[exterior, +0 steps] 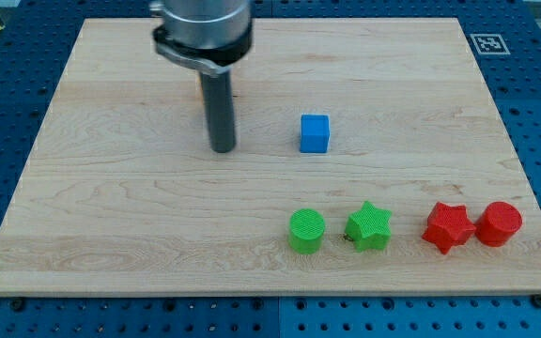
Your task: Slide the yellow hexagon towards blue cube
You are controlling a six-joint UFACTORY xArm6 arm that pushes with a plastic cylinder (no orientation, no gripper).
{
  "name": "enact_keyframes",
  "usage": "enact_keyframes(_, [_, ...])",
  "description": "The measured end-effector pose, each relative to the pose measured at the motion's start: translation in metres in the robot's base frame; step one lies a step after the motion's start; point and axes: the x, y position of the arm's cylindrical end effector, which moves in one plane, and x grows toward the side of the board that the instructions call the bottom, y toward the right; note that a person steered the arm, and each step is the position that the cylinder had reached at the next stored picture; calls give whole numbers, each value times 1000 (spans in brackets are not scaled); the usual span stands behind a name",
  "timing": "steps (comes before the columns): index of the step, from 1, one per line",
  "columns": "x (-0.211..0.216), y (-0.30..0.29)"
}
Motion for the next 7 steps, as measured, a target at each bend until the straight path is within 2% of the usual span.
enact_keyframes(1, [-57,-46])
enact_keyframes(2, [-88,-50])
enact_keyframes(5, [-90,-46])
enact_keyframes(7, [-91,-12])
